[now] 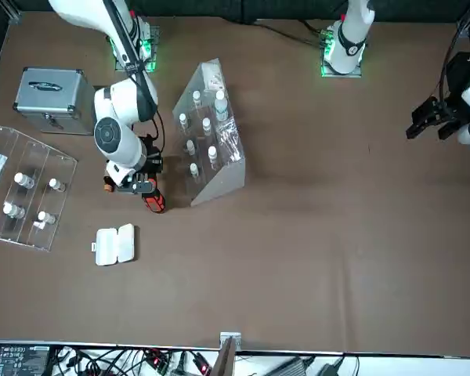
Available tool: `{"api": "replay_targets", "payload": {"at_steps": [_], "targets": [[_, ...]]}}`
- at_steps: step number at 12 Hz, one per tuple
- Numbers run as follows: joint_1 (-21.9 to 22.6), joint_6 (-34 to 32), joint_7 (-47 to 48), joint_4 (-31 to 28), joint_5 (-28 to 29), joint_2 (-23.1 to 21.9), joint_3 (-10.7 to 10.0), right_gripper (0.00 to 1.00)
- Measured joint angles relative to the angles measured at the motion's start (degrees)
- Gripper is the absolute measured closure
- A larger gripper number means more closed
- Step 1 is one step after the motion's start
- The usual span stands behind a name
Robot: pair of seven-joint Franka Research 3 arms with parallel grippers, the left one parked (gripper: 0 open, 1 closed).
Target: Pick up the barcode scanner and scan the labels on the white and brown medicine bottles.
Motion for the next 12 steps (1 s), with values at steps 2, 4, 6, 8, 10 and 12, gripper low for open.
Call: {"api": "replay_targets", "payload": {"at_steps": [2, 4, 6, 8, 10, 12], "targets": [[0.13, 1.00, 2.19, 0.00, 0.00, 0.33, -0.01, 0.56], [0.86, 2.52, 3.71, -0.07, -0.01, 1.30, -0.01, 0.56], [1.60, 5.30, 5.75, -0.71, -0.13, 2.32, -0.02, 0.56], [2.20, 8.33, 6.58, -2.29, -1.35, 2.80, -0.07, 0.56], [2.56, 10.08, 6.77, -3.11, -1.78, 2.79, -0.16, 0.56], [2.74, 12.32, 6.86, -4.28, -2.59, 2.77, -0.25, 0.56]]}}
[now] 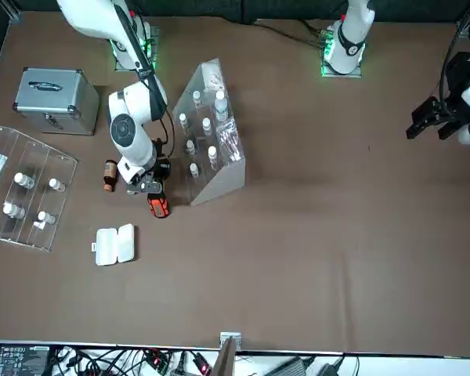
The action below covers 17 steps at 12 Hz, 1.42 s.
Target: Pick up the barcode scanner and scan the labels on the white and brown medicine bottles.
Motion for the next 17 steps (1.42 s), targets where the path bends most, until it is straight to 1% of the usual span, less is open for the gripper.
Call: {"api": "replay_targets", "payload": {"at_steps": [4, 5, 9, 10, 12, 13, 15, 17], "targets": [[0.10, 0.68, 0.10, -0.52, -0.30, -0.29, -0.04, 0.56], [0.09, 0.68, 0.10, -0.61, -0.35, -0.27, -0.15, 0.49], [0.08, -0.22, -0.10, -0.51, -1.23, -0.94, -0.69, 0.06], [0.05, -1.66, -0.46, -0.12, -1.68, -1.88, -0.78, 0.00], [-0.52, -7.77, -2.50, 1.75, -1.86, -4.80, -1.06, 0.00], [-1.73, -14.90, -5.19, 4.48, -1.90, -8.20, -1.32, 0.00], [-3.46, -20.75, -8.02, 7.33, -1.91, -11.39, -1.42, 0.00], [-4.62, -24.82, -9.34, 9.55, -1.91, -14.04, -1.50, 0.00]]}}
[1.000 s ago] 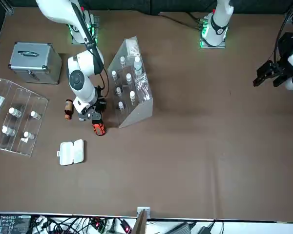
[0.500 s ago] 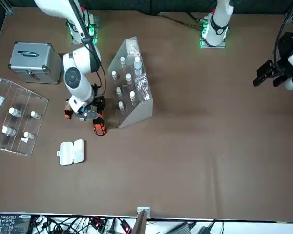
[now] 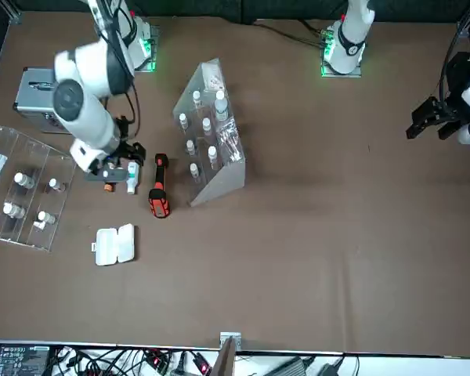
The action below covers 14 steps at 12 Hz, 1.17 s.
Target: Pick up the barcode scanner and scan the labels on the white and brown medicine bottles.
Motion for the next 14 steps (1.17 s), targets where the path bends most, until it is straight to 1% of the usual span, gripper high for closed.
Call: {"api": "replay_targets", "payload": {"at_steps": [4, 8, 9, 13, 14], "targets": [[-1.75, -4.31, -0.83, 3.69, 0.00, -3.17, -0.02, 0.00], [-6.41, -14.91, -6.66, 11.54, 0.09, -4.69, -0.21, 0.00], [-7.72, -16.42, -8.40, 13.24, 0.25, -4.81, -0.26, 0.00], [-12.05, -18.42, -11.63, 18.40, 1.01, -4.90, -0.42, 0.00], [-12.82, -19.59, -11.64, 21.55, 1.69, -4.86, -0.36, 0.00]]}}
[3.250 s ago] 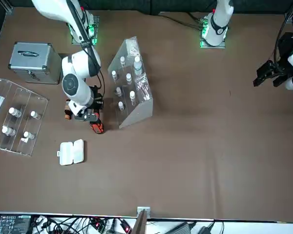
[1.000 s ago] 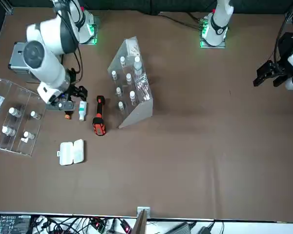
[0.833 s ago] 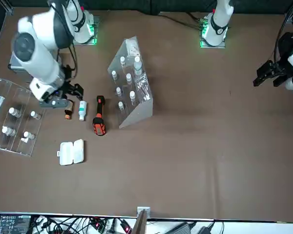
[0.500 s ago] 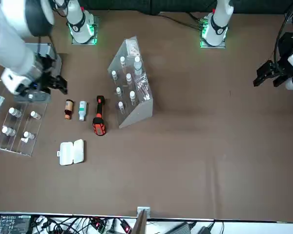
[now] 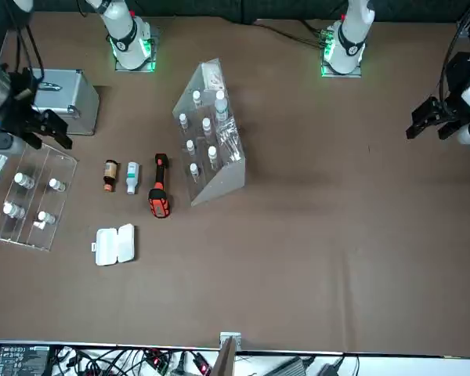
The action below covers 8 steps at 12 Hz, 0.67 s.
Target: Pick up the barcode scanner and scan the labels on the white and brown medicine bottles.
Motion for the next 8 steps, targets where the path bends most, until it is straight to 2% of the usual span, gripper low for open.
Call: {"api": "replay_targets", "payload": {"at_steps": [3, 8], "targets": [[-1.17, -1.62, 0.00, 1.65, 0.03, -0.45, 0.15, 0.00], [-3.42, -3.53, -0.70, -1.74, 0.03, -5.24, 0.12, 0.00]]}}
